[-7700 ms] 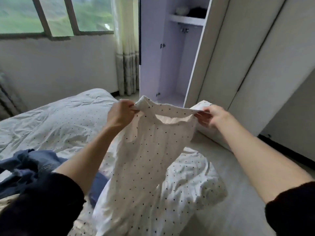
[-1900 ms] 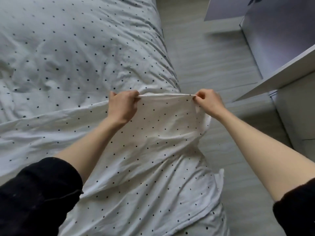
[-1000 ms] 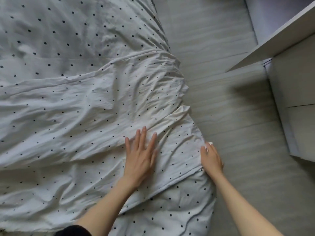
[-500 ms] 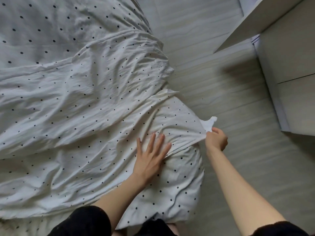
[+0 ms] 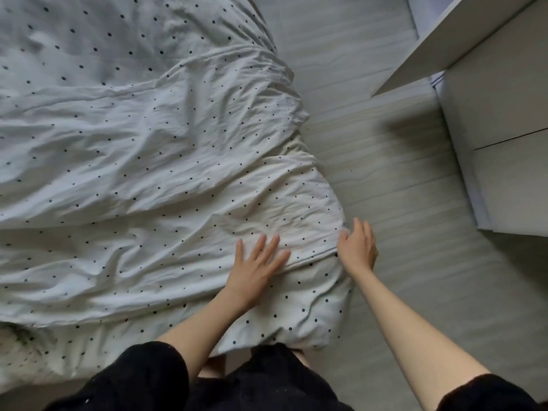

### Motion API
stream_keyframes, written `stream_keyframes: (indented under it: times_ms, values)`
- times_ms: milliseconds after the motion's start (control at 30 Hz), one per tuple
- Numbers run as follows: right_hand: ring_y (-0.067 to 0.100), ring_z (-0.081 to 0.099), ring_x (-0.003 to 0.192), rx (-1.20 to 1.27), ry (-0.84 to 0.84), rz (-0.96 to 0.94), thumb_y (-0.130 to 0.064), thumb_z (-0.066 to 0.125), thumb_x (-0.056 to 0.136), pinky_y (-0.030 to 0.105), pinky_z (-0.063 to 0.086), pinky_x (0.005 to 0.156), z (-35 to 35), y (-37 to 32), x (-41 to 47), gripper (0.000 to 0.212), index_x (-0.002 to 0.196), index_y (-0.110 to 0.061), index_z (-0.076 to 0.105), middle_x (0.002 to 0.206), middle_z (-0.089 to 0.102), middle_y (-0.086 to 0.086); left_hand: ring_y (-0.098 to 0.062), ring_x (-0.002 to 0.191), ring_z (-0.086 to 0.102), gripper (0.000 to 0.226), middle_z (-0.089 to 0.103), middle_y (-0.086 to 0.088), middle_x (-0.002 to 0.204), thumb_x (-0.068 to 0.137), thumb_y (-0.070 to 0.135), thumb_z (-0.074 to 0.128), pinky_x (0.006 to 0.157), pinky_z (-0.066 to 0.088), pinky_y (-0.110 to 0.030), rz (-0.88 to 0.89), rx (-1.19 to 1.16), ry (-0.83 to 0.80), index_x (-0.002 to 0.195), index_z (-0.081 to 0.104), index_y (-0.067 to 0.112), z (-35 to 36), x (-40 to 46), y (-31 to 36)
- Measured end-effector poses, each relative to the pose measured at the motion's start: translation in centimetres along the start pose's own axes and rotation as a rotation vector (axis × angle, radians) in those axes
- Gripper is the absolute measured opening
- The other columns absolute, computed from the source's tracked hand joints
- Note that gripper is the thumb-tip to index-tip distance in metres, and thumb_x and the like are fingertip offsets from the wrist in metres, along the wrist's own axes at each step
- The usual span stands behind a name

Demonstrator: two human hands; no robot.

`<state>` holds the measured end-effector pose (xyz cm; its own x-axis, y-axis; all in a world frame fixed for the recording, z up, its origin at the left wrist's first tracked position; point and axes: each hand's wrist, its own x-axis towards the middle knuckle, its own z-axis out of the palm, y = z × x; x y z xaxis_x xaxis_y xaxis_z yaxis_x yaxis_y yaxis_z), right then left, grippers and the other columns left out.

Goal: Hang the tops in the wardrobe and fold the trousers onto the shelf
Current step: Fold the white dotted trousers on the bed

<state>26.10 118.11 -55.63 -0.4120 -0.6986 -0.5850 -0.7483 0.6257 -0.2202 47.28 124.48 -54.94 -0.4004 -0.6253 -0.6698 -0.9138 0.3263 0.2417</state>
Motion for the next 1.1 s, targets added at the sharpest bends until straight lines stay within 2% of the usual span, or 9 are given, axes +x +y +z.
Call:
stream_keyframes:
  times_ms: [167, 267, 333, 467, 567, 700, 833, 1000, 1100]
  values:
    - [0.019, 0.001, 0.147, -0.356, -0.126, -0.560, -0.025, 0.034, 0.099, 0.039, 0.000, 0.117, 5.2, -3.9, -8.1, 0.053, 0.150, -0.021, 0.019, 0.160, 0.003, 0.006, -0.030, 0.143, -0.017, 0.088, -0.027, -0.007, 0.153, 0.088, -0.005, 0.038, 0.107, -0.008, -0.064, -0.296, -0.012, 0.026, 0.148, -0.014, 0.032, 3.8, -8.2, -5.8]
    - [0.022, -0.003, 0.147, -0.567, -0.222, -0.791, -0.030, 0.035, 0.099, 0.046, -0.001, 0.116, 8.3, -4.6, -11.8, 0.058, 0.151, -0.022, 0.012, 0.160, -0.002, 0.006, -0.031, 0.142, -0.019, 0.089, -0.034, -0.007, 0.145, 0.087, -0.007, 0.037, 0.107, -0.011, -0.064, -0.404, -0.046, 0.120, 0.146, -0.017, 0.032, 5.9, -12.2, -8.4]
    - [0.023, -0.007, 0.147, -0.674, -0.279, -0.877, -0.037, 0.037, 0.098, 0.051, -0.001, 0.116, 11.3, -5.4, -14.9, 0.064, 0.152, -0.021, 0.006, 0.160, -0.008, 0.006, -0.033, 0.139, -0.022, 0.095, -0.030, -0.007, 0.147, 0.082, -0.013, 0.040, 0.106, -0.011, -0.064, -0.491, -0.059, 0.226, 0.144, -0.017, 0.031, 8.0, -16.1, -11.1]
    - [0.025, -0.008, 0.146, -0.781, -0.211, -0.841, -0.042, 0.039, 0.098, 0.054, 0.002, 0.115, 14.0, -6.2, -16.5, 0.074, 0.151, -0.018, -0.006, 0.159, -0.013, 0.006, -0.031, 0.138, -0.025, 0.092, -0.027, -0.010, 0.149, 0.087, -0.005, 0.039, 0.111, -0.004, -0.065, -0.709, -0.054, 0.260, 0.141, -0.027, 0.030, 11.1, -21.5, -16.7]
    - [0.027, -0.006, 0.147, -0.893, -0.129, -0.812, -0.026, 0.038, 0.099, 0.053, 0.009, 0.115, 14.6, -6.8, -16.6, 0.071, 0.150, -0.019, -0.011, 0.159, -0.013, 0.007, -0.031, 0.142, -0.018, 0.092, -0.027, -0.010, 0.152, 0.090, 0.002, 0.044, 0.112, 0.000, -0.062, -0.769, -0.011, 0.270, 0.141, -0.029, 0.027, 12.1, -23.7, -20.4]
    - [0.027, -0.002, 0.147, -0.893, -0.009, -0.728, -0.006, 0.033, 0.096, 0.050, 0.015, 0.114, 14.8, -8.0, -16.6, 0.068, 0.151, -0.017, -0.006, 0.159, -0.010, 0.009, -0.034, 0.143, -0.013, 0.091, -0.027, -0.011, 0.153, 0.092, 0.008, 0.045, 0.111, 0.000, -0.061, -0.755, 0.064, 0.311, 0.142, -0.029, 0.024, 12.1, -22.9, -22.7]
    - [0.022, 0.003, 0.147, -0.867, 0.003, -0.708, -0.003, 0.026, 0.097, 0.044, 0.016, 0.115, 14.7, -8.3, -16.4, 0.062, 0.151, -0.014, -0.002, 0.160, -0.003, 0.006, -0.032, 0.144, -0.010, 0.073, -0.017, -0.012, 0.156, 0.094, 0.003, 0.030, 0.113, 0.001, -0.059, -0.669, 0.119, 0.280, 0.147, -0.019, 0.015, 13.2, -22.3, -22.7]
    - [0.021, 0.001, 0.147, -0.894, -0.002, -0.766, -0.003, 0.032, 0.095, 0.043, 0.009, 0.117, 13.9, -5.1, -18.9, 0.067, 0.151, -0.011, -0.004, 0.160, -0.001, 0.005, -0.027, 0.146, -0.008, 0.083, -0.012, -0.007, 0.158, 0.088, -0.006, 0.039, 0.116, 0.001, -0.050, -0.683, 0.007, 0.291, 0.148, -0.016, 0.013, 17.0, -25.8, -19.5]
    - [0.020, 0.002, 0.147, -0.908, -0.077, -0.753, -0.002, 0.031, 0.093, 0.044, 0.006, 0.117, 13.0, -3.3, -20.4, 0.067, 0.151, -0.014, 0.000, 0.160, 0.001, 0.004, -0.026, 0.146, -0.006, 0.082, -0.013, -0.005, 0.158, 0.090, -0.006, 0.039, 0.116, 0.005, -0.048, -0.659, -0.061, 0.237, 0.149, -0.016, 0.014, 18.7, -27.9, -16.5]
